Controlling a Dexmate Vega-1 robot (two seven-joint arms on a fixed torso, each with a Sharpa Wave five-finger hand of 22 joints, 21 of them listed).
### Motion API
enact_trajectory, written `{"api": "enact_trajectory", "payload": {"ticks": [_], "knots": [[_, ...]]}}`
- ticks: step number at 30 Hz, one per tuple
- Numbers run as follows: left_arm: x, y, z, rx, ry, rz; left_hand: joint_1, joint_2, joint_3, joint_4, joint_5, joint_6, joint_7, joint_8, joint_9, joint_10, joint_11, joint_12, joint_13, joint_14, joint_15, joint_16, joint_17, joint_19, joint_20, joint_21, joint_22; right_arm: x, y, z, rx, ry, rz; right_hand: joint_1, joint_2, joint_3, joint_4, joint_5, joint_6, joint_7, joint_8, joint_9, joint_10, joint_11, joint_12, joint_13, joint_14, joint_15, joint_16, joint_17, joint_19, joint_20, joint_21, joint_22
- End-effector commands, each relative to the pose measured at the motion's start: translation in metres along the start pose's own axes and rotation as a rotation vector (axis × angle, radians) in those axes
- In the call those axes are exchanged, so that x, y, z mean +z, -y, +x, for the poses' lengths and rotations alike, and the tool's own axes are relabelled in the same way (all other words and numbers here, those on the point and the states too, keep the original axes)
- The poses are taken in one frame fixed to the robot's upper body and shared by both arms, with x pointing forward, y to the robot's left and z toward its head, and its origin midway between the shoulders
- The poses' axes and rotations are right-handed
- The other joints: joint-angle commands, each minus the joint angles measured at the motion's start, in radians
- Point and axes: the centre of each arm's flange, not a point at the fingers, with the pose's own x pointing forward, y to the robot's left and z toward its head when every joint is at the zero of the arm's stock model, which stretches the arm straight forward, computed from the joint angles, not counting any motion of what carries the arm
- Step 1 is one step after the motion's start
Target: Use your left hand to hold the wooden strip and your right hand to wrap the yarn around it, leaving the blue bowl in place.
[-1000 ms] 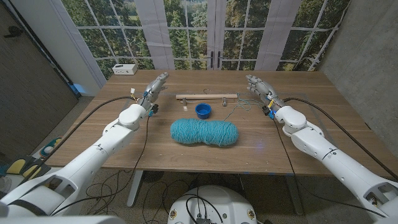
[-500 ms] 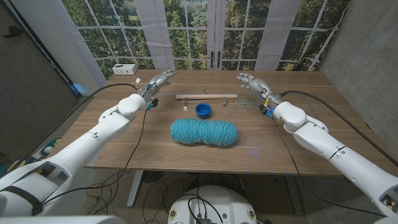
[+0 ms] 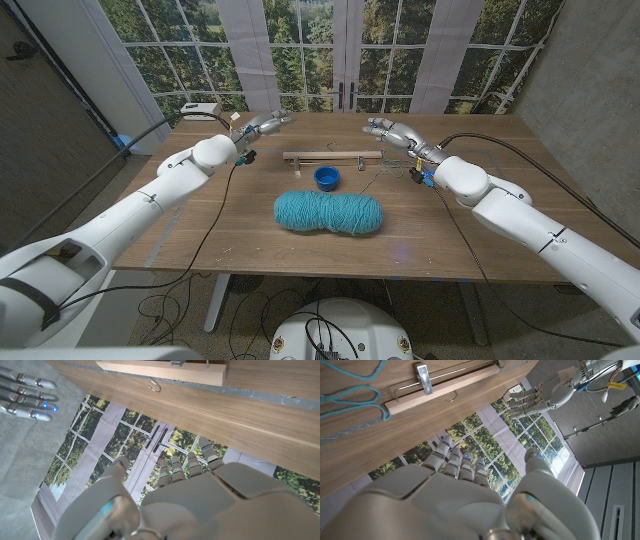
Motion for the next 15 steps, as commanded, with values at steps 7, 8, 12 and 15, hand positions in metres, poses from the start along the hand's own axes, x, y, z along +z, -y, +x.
{"api": "enact_trajectory", "payload": {"ticks": [7, 8, 12, 15], "knots": [[0.036, -0.021, 0.01, -0.054, -0.071, 0.244, 0.073, 0.006, 0.009, -0.071, -0.01, 0.087, 0.013, 0.018, 0.004, 0.082, -0.001, 0.017, 0.004, 0.067, -0.015, 0.009, 0.002, 0.03, 0.004, -0.008, 0.007, 0.049, -0.019, -0.008, 0.114, 0.057, -0.147, 0.007, 0.001, -0.001, -0.008, -0.008, 0.027, 0.0, 0.008, 0.003, 0.029, 0.005, 0.013, 0.005, 0.026, -0.003, 0.012, 0.003, 0.018, 0.004, 0.012, 0.004], [0.038, -0.023, 0.011, -0.055, -0.076, 0.254, 0.09, 0.006, 0.006, -0.088, -0.013, 0.112, 0.013, 0.019, 0.004, 0.107, -0.006, 0.021, 0.004, 0.098, -0.023, 0.015, 0.003, 0.042, 0.003, -0.009, 0.008, 0.051, -0.02, -0.009, 0.118, 0.062, -0.152, 0.007, 0.001, -0.002, -0.008, -0.008, 0.028, 0.0, 0.008, 0.003, 0.029, 0.005, 0.013, 0.005, 0.027, -0.003, 0.013, 0.003, 0.019, 0.004, 0.012, 0.004], [0.046, -0.027, 0.013, -0.054, -0.087, 0.299, 0.13, 0.008, -0.001, -0.117, -0.015, 0.17, 0.018, 0.023, 0.005, 0.175, -0.013, 0.032, 0.005, 0.161, -0.046, 0.023, 0.003, 0.076, 0.003, -0.007, 0.009, 0.056, -0.023, -0.01, 0.129, 0.071, -0.166, 0.009, 0.002, -0.002, -0.009, -0.01, 0.033, 0.0, 0.009, 0.003, 0.037, 0.002, 0.015, 0.005, 0.033, -0.004, 0.014, 0.003, 0.023, 0.004, 0.014, 0.004], [0.052, -0.03, 0.015, -0.049, -0.101, 0.361, 0.146, 0.007, -0.004, -0.125, -0.015, 0.189, 0.017, 0.024, 0.005, 0.194, -0.019, 0.034, 0.005, 0.184, -0.054, 0.026, 0.004, 0.087, 0.002, -0.006, 0.009, 0.057, -0.024, -0.011, 0.136, 0.079, -0.168, 0.011, 0.005, -0.003, -0.011, -0.013, 0.049, 0.0, 0.012, 0.003, 0.054, 0.003, 0.02, 0.005, 0.041, -0.003, 0.016, 0.004, 0.025, 0.004, 0.014, 0.004]]}}
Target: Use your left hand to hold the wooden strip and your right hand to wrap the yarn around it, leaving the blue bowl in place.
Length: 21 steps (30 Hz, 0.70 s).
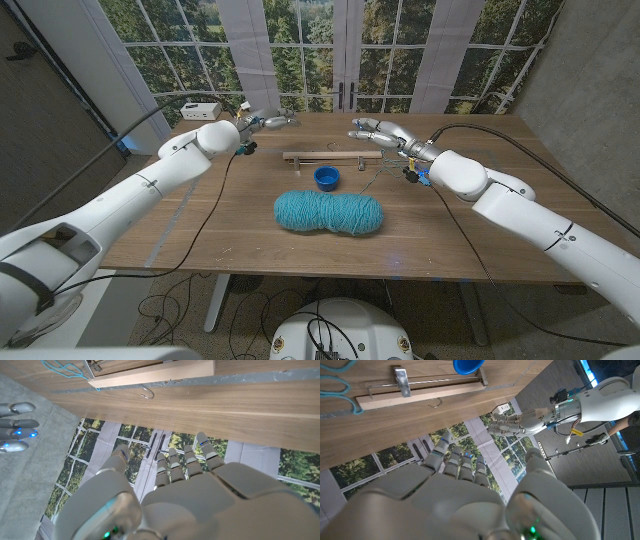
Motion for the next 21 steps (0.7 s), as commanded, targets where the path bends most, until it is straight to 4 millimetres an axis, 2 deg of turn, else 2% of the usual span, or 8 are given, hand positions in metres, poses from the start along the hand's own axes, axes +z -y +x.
{"api": "enact_trajectory", "payload": {"ticks": [1, 5, 8, 12, 21], "knots": [[0.02, -0.019, 0.005, 0.005, -0.061, 0.185, 0.028, -0.003, -0.002, -0.015, -0.006, 0.038, -0.003, 0.01, 0.005, 0.03, -0.004, 0.009, 0.005, 0.046, -0.015, 0.01, 0.004, 0.019, 0.004, -0.002, 0.004, 0.02, -0.007, -0.004, 0.045, 0.037, -0.052, 0.012, 0.006, 0.001, -0.007, -0.003, 0.029, -0.001, 0.011, 0.004, 0.031, 0.002, 0.014, 0.005, 0.018, 0.0, 0.013, 0.004, 0.012, -0.003, 0.006, 0.004], [0.023, -0.024, 0.009, 0.015, -0.089, 0.24, 0.049, -0.007, -0.005, -0.023, -0.006, 0.05, -0.01, 0.007, 0.005, 0.035, -0.011, 0.004, 0.005, 0.07, -0.029, 0.014, 0.005, 0.029, 0.002, -0.002, 0.003, 0.021, -0.009, -0.004, 0.047, 0.034, -0.063, 0.014, 0.009, 0.001, -0.008, -0.004, 0.038, -0.002, 0.012, 0.004, 0.04, 0.004, 0.016, 0.005, 0.025, 0.0, 0.015, 0.004, 0.017, -0.003, 0.007, 0.004], [0.027, -0.026, 0.011, 0.001, -0.125, 0.294, 0.067, -0.015, -0.007, -0.03, -0.006, 0.063, -0.02, 0.007, 0.005, 0.042, -0.021, 0.002, 0.004, 0.086, -0.042, 0.015, 0.005, 0.037, -0.01, -0.003, 0.003, 0.021, -0.01, -0.006, 0.047, 0.025, -0.067, 0.015, 0.01, 0.001, -0.009, -0.005, 0.04, -0.001, 0.012, 0.004, 0.044, 0.004, 0.017, 0.005, 0.027, -0.001, 0.015, 0.004, 0.017, -0.002, 0.008, 0.004], [0.035, -0.024, 0.013, 0.012, -0.167, 0.426, 0.111, -0.03, -0.007, -0.04, -0.004, 0.098, -0.034, 0.011, 0.004, 0.05, -0.033, -0.003, 0.004, 0.096, -0.056, 0.009, 0.004, 0.044, -0.017, -0.007, 0.001, 0.019, -0.01, -0.01, 0.04, 0.018, -0.06, 0.016, 0.011, 0.001, -0.009, -0.005, 0.041, -0.001, 0.012, 0.004, 0.049, 0.007, 0.017, 0.005, 0.029, -0.002, 0.016, 0.005, 0.018, -0.002, 0.008, 0.004], [0.044, -0.022, 0.017, 0.008, -0.165, 0.509, 0.2, -0.07, -0.01, -0.046, -0.002, 0.126, -0.049, 0.009, 0.004, 0.065, -0.05, -0.012, 0.003, 0.11, -0.086, 0.001, 0.004, 0.064, -0.038, -0.014, -0.001, 0.017, -0.012, -0.014, 0.047, 0.001, -0.051, 0.016, 0.014, 0.0, -0.009, -0.007, 0.045, -0.001, 0.01, 0.004, 0.05, 0.006, 0.016, 0.005, 0.031, -0.001, 0.015, 0.005, 0.02, -0.003, 0.008, 0.004]]}}
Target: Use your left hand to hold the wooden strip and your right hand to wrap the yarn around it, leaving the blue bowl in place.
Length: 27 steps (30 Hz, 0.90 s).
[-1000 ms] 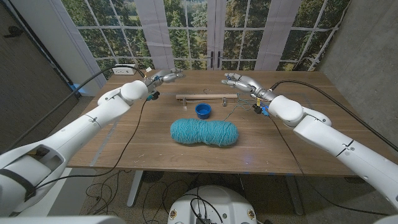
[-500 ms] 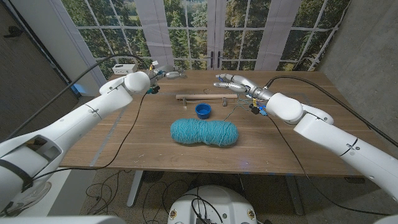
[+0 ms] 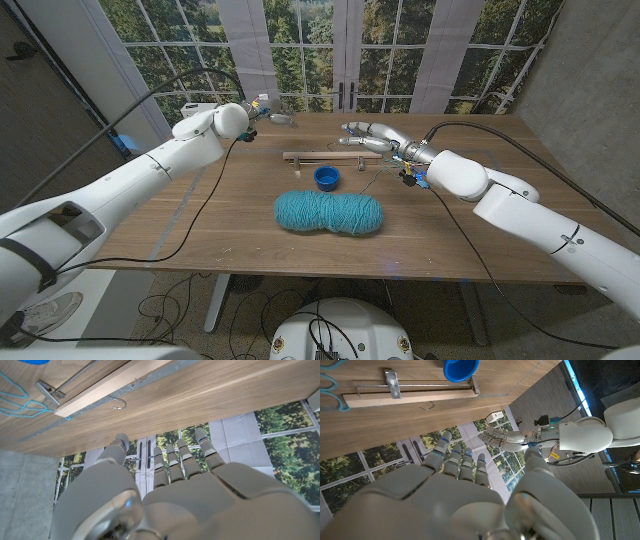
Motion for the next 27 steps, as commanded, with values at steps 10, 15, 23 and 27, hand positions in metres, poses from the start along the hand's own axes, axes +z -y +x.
{"api": "enact_trajectory", "payload": {"ticks": [10, 15, 23, 27], "knots": [[0.015, -0.007, 0.007, -0.026, -0.045, 0.244, 0.116, -0.115, -0.05, 0.005, 0.022, 0.028, -0.002, -0.012, 0.005, 0.007, -0.006, -0.023, 0.004, -0.003, -0.02, -0.021, 0.003, 0.025, -0.012, -0.018, 0.0, 0.001, -0.006, -0.009, 0.025, 0.0, 0.029, 0.004, 0.005, 0.003, -0.004, -0.004, 0.01, -0.004, 0.005, 0.004, 0.01, 0.0, 0.006, 0.005, 0.013, 0.003, 0.004, 0.007, 0.01, -0.003, 0.008, 0.004], [0.017, -0.003, 0.014, -0.077, -0.056, 0.262, 0.157, -0.17, -0.083, 0.011, 0.047, 0.003, -0.013, -0.028, 0.006, 0.012, -0.017, -0.029, 0.007, -0.012, -0.021, -0.028, 0.004, 0.026, -0.004, -0.029, 0.001, 0.003, -0.007, -0.012, 0.018, -0.015, 0.013, 0.003, 0.006, 0.002, -0.003, -0.005, 0.011, -0.003, 0.004, 0.004, 0.01, -0.002, 0.006, 0.005, 0.012, 0.003, 0.004, 0.007, 0.01, -0.002, 0.007, 0.004], [0.02, 0.008, 0.027, -0.091, -0.055, 0.275, 0.215, -0.189, -0.109, 0.021, 0.079, 0.012, -0.025, -0.025, 0.009, 0.062, -0.067, -0.015, 0.015, 0.004, -0.039, -0.021, 0.007, 0.035, -0.011, -0.038, 0.004, 0.002, -0.011, -0.018, 0.014, -0.011, 0.025, 0.002, 0.008, 0.001, -0.003, -0.006, 0.014, -0.003, 0.003, 0.004, 0.011, -0.001, 0.004, 0.005, 0.014, 0.003, 0.004, 0.008, 0.011, -0.001, 0.007, 0.004], [0.021, 0.011, 0.035, -0.127, -0.06, 0.268, 0.271, -0.148, -0.104, 0.027, 0.099, 0.031, -0.033, -0.02, 0.011, 0.077, -0.083, -0.01, 0.023, 0.021, -0.058, -0.013, 0.012, 0.048, -0.018, -0.04, 0.005, 0.002, -0.013, -0.02, 0.014, -0.012, 0.029, 0.001, 0.008, -0.001, -0.003, -0.006, 0.015, -0.003, 0.002, 0.004, 0.015, 0.002, 0.005, 0.005, 0.014, 0.003, 0.004, 0.008, 0.011, -0.001, 0.007, 0.004]]}}
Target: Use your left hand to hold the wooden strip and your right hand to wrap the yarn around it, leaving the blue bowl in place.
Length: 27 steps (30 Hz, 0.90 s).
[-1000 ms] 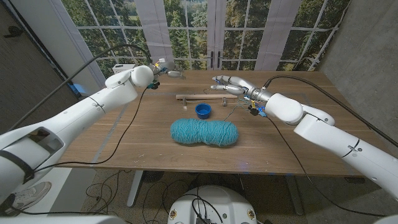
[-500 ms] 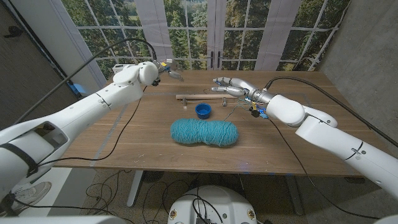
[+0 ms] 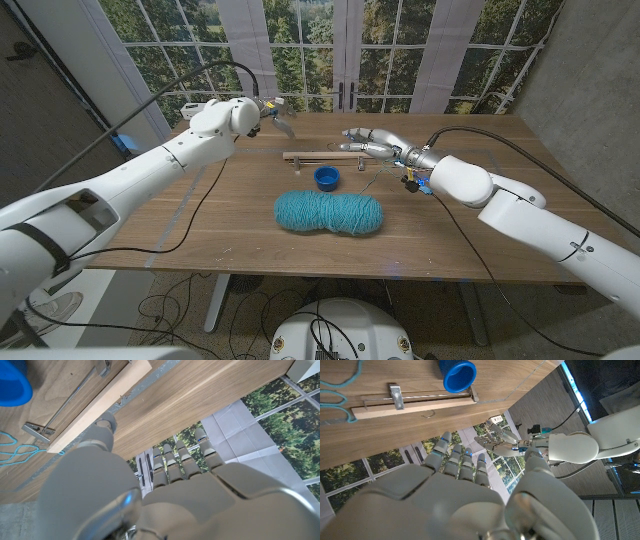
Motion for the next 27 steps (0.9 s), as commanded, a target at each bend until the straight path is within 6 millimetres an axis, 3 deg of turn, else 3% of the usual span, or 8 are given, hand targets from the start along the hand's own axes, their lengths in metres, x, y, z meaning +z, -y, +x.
{"api": "enact_trajectory", "payload": {"ticks": [1, 6, 11, 16, 22, 24, 25, 27], "knots": [[0.008, 0.009, 0.021, -0.074, -0.001, 0.016, 0.049, 0.031, 0.003, 0.007, 0.017, 0.023, -0.006, 0.009, 0.006, 0.023, -0.015, 0.011, 0.009, 0.017, -0.037, 0.011, 0.007, 0.015, -0.002, -0.006, 0.003, 0.0, -0.005, -0.008, -0.005, -0.005, 0.011, 0.001, 0.008, -0.001, -0.002, -0.002, 0.01, 0.003, 0.002, 0.004, 0.016, 0.002, 0.005, 0.006, 0.009, -0.002, 0.004, 0.003, 0.011, -0.001, 0.007, 0.004], [0.007, 0.012, 0.031, -0.122, 0.025, -0.046, 0.048, 0.021, -0.024, 0.018, 0.021, 0.037, -0.002, 0.011, 0.007, 0.045, 0.001, 0.019, 0.014, 0.029, -0.049, 0.014, 0.006, 0.021, -0.02, -0.008, 0.003, -0.002, -0.007, -0.012, -0.005, -0.018, 0.016, -0.001, 0.008, -0.003, -0.002, -0.003, 0.013, 0.002, 0.002, 0.004, 0.018, 0.001, 0.005, 0.006, 0.01, -0.003, 0.004, 0.004, 0.011, -0.001, 0.007, 0.004], [0.012, 0.017, 0.037, -0.135, -0.005, -0.029, 0.055, 0.004, -0.059, 0.024, 0.03, 0.037, 0.013, 0.007, 0.008, 0.05, 0.029, 0.018, 0.019, 0.053, -0.067, 0.017, 0.003, 0.03, -0.074, -0.012, 0.003, -0.002, -0.009, -0.018, -0.008, -0.023, 0.024, -0.005, 0.009, -0.005, 0.001, -0.003, 0.014, 0.001, 0.001, 0.004, 0.023, 0.001, 0.005, 0.006, 0.011, -0.002, 0.004, 0.005, 0.012, -0.001, 0.007, 0.004], [0.017, 0.023, 0.041, -0.136, 0.008, -0.036, 0.058, -0.002, -0.073, 0.026, 0.035, 0.04, 0.018, 0.007, 0.009, 0.05, 0.048, 0.017, 0.022, 0.073, -0.056, 0.022, 0.002, 0.041, -0.087, -0.011, 0.002, -0.003, -0.01, -0.023, -0.013, -0.028, 0.031, -0.008, 0.01, -0.007, 0.002, -0.003, 0.015, 0.0, 0.0, 0.004, 0.024, 0.002, 0.005, 0.006, 0.013, -0.002, 0.005, 0.006, 0.012, -0.001, 0.007, 0.004], [0.023, 0.03, 0.045, -0.138, -0.016, -0.01, 0.07, -0.001, -0.081, 0.026, 0.039, 0.041, 0.024, 0.006, 0.009, 0.05, 0.054, 0.016, 0.024, 0.073, -0.049, 0.019, 0.002, 0.054, -0.087, -0.01, 0.001, -0.004, -0.012, -0.027, -0.015, -0.032, 0.038, -0.011, 0.011, -0.009, 0.004, -0.004, 0.016, 0.0, 0.0, 0.004, 0.025, 0.002, 0.004, 0.006, 0.013, -0.002, 0.005, 0.006, 0.013, -0.002, 0.007, 0.004], [0.023, 0.032, 0.046, -0.15, -0.01, -0.038, 0.072, 0.002, -0.089, 0.03, 0.043, 0.049, 0.03, 0.008, 0.01, 0.061, 0.059, 0.02, 0.027, 0.082, -0.048, 0.022, 0.003, 0.075, -0.071, -0.005, 0.0, -0.004, -0.013, -0.028, -0.016, -0.031, 0.041, -0.012, 0.011, -0.009, 0.005, -0.004, 0.017, 0.001, -0.001, 0.004, 0.025, 0.004, 0.004, 0.006, 0.014, -0.002, 0.005, 0.007, 0.014, -0.002, 0.007, 0.004], [0.023, 0.034, 0.046, -0.142, 0.003, -0.054, 0.078, 0.004, -0.102, 0.033, 0.047, 0.052, 0.034, 0.007, 0.01, 0.064, 0.056, 0.021, 0.03, 0.093, -0.048, 0.023, 0.004, 0.112, -0.026, 0.002, -0.001, -0.004, -0.014, -0.029, -0.016, -0.031, 0.043, -0.012, 0.011, -0.009, 0.005, -0.004, 0.017, 0.001, -0.001, 0.004, 0.024, 0.004, 0.004, 0.006, 0.014, -0.002, 0.005, 0.007, 0.013, -0.001, 0.007, 0.004], [0.028, 0.035, 0.045, -0.112, -0.005, -0.018, 0.08, 0.005, -0.107, 0.035, 0.049, 0.053, 0.037, 0.007, 0.01, 0.066, 0.059, 0.021, 0.032, 0.1, -0.045, 0.025, 0.005, 0.135, -0.015, 0.008, -0.002, -0.005, -0.015, -0.029, -0.014, -0.032, 0.047, -0.013, 0.011, -0.01, 0.006, -0.004, 0.017, 0.001, -0.001, 0.004, 0.025, 0.003, 0.003, 0.006, 0.014, -0.002, 0.004, 0.007, 0.014, -0.001, 0.007, 0.004]]}}
